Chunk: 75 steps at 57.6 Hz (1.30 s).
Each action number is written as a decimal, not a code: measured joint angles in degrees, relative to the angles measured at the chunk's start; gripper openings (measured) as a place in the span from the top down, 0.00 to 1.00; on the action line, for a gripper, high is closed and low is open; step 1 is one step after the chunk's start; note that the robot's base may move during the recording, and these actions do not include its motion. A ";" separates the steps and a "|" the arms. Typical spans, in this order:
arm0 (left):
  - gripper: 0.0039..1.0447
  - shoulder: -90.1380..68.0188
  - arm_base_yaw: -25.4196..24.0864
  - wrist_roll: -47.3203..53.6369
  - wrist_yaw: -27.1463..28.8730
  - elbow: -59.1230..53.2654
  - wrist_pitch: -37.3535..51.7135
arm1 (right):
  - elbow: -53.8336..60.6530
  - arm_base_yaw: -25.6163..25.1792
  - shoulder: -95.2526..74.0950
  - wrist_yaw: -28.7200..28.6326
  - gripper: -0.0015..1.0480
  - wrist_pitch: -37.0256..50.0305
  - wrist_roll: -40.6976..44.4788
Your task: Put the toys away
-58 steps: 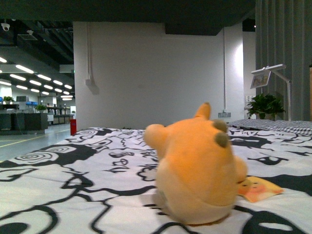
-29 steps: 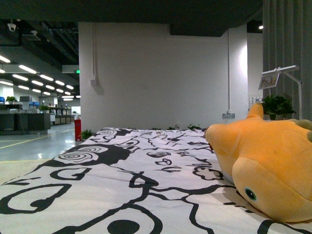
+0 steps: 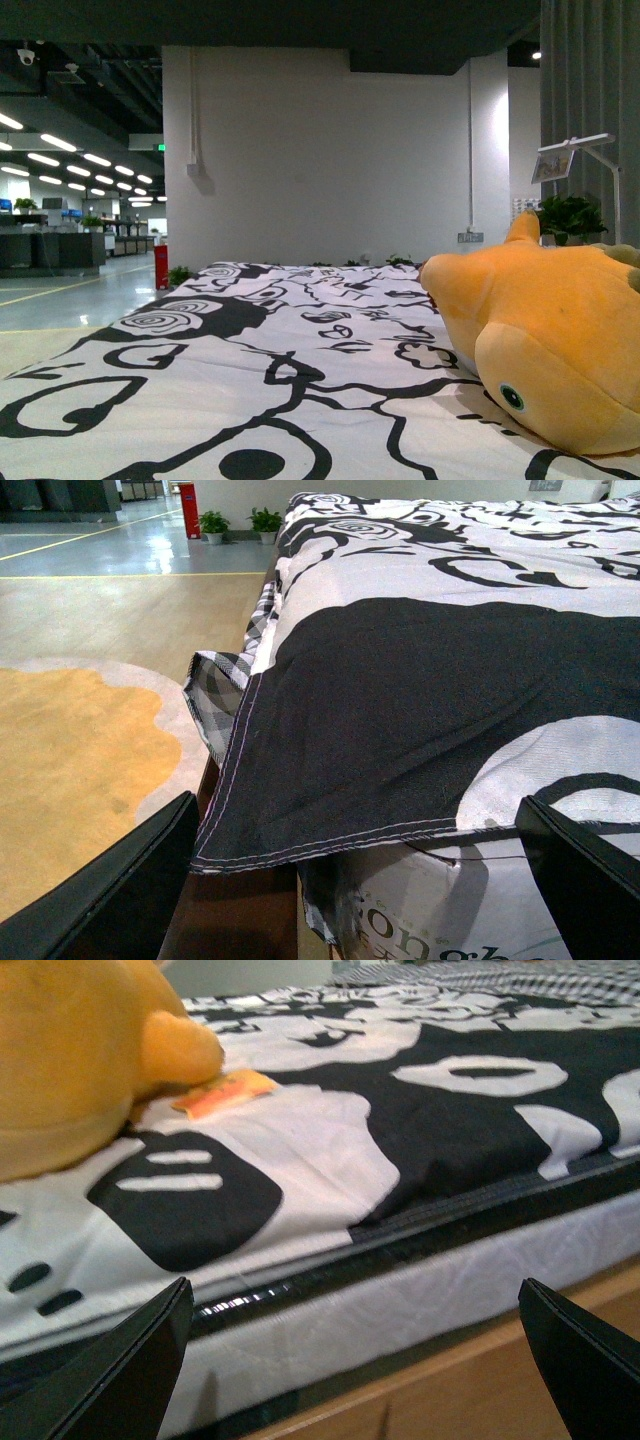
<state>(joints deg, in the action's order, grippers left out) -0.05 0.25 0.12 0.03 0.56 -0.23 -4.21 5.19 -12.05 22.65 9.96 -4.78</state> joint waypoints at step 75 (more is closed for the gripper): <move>0.06 0.00 0.00 0.00 0.00 0.00 0.00 | -23.98 1.62 -44.70 -20.63 0.06 22.67 -7.41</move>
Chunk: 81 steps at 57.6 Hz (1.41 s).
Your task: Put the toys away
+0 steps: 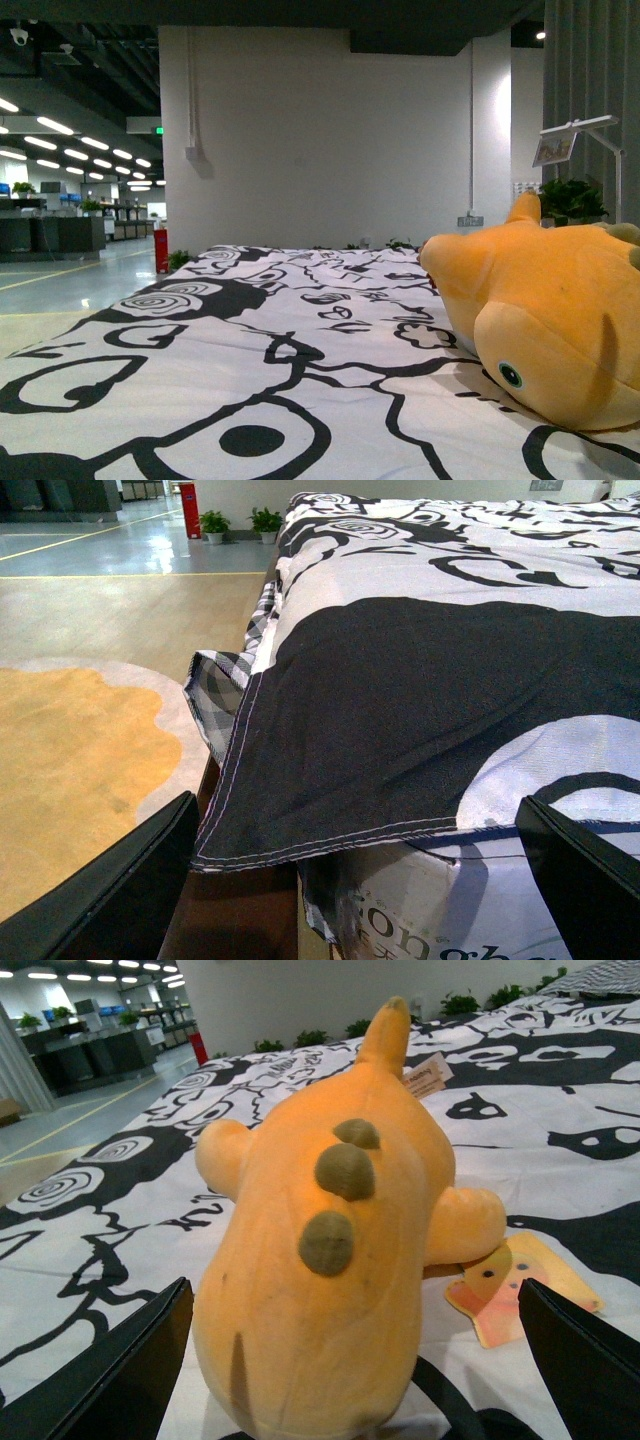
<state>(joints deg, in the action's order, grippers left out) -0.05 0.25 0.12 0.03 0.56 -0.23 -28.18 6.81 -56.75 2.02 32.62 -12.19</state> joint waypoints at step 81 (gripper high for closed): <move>0.06 0.00 0.00 0.00 0.00 0.00 0.00 | -10.73 17.94 -27.67 15.34 0.06 29.20 20.13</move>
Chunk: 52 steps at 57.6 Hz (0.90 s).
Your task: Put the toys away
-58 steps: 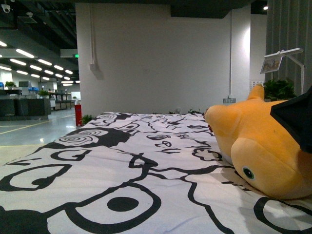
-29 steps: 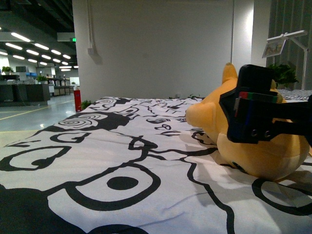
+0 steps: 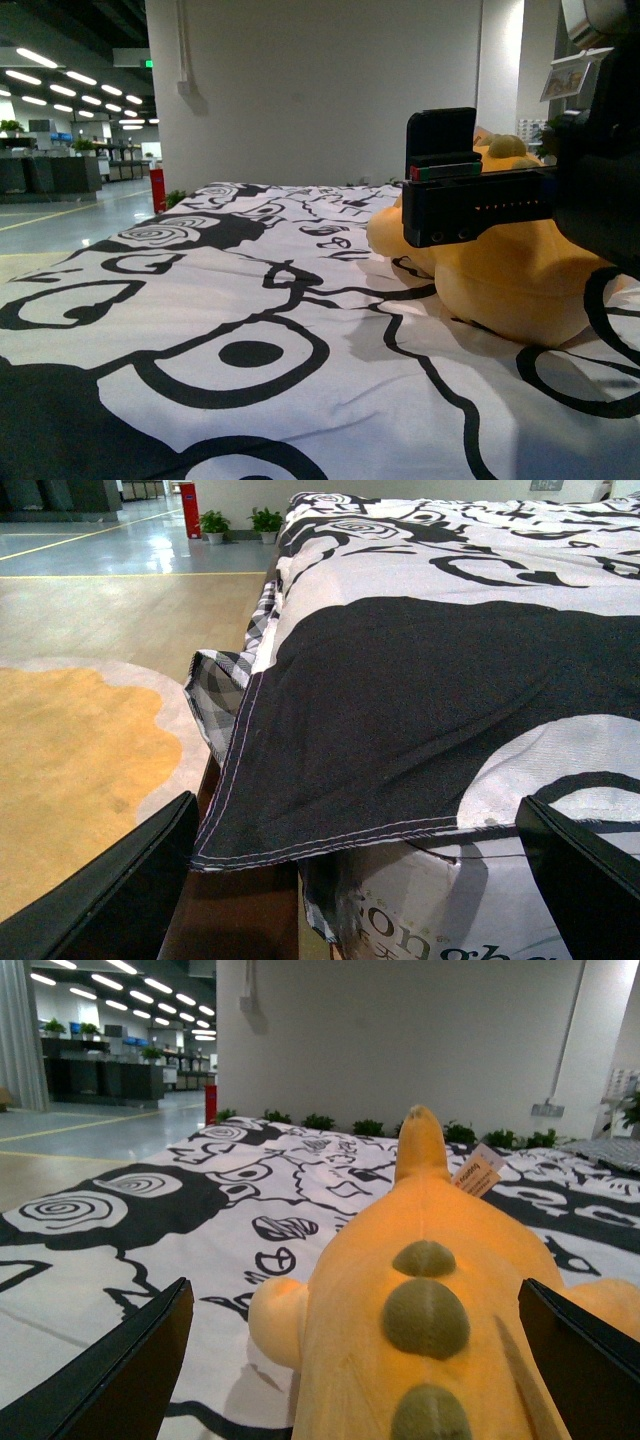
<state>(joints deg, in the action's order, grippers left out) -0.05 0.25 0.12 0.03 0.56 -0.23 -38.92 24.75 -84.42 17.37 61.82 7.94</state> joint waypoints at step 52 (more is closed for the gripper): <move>0.06 0.00 0.00 0.00 0.00 0.00 0.00 | -3.93 -1.84 -10.91 2.21 0.06 6.36 4.96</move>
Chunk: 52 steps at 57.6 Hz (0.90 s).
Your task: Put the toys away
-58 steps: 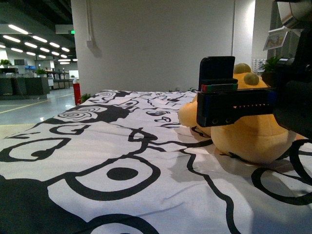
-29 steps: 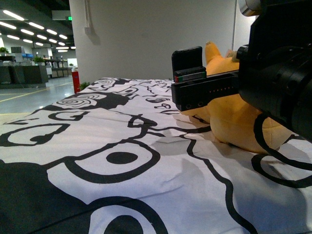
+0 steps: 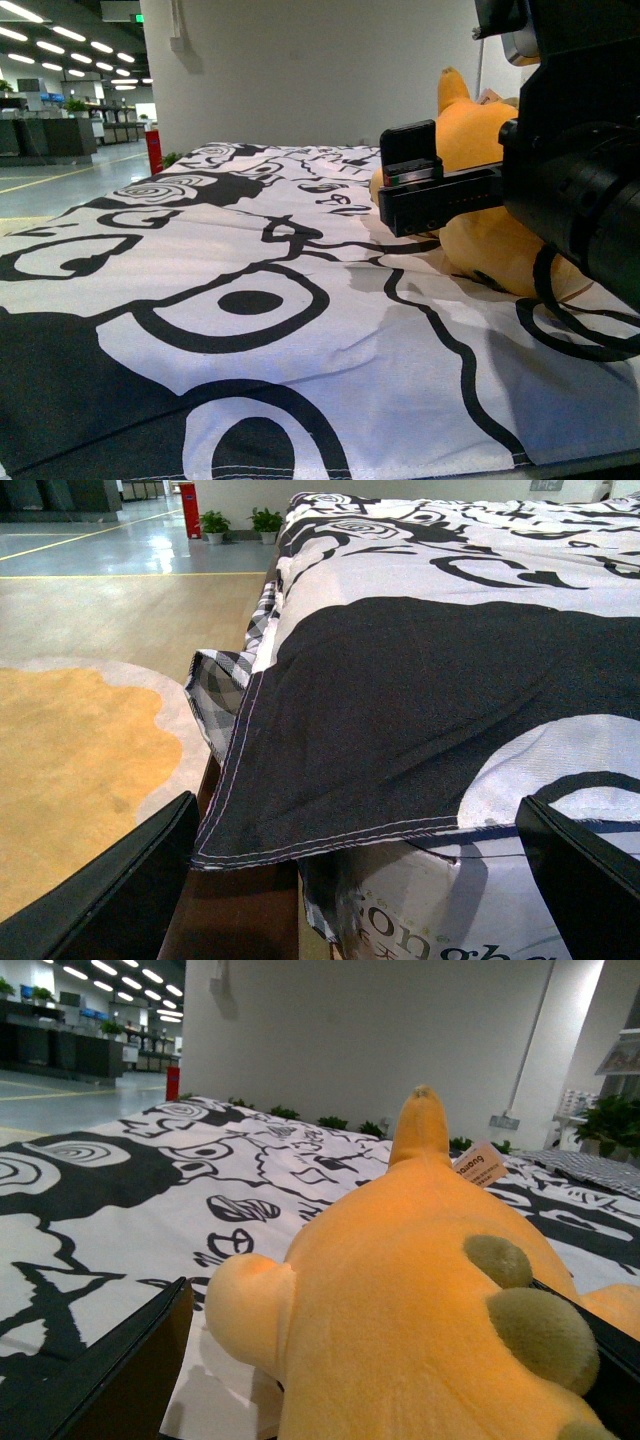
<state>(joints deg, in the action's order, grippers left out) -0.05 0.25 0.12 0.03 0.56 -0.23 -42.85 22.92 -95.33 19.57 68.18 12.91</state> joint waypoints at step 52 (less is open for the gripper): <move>0.06 0.00 0.00 0.00 0.00 0.00 0.00 | 2.95 -4.22 2.45 -2.14 0.78 -0.85 -1.73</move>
<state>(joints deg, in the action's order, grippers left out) -0.05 0.25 0.12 0.03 0.56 -0.23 -39.90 18.70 -92.88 17.43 67.33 11.18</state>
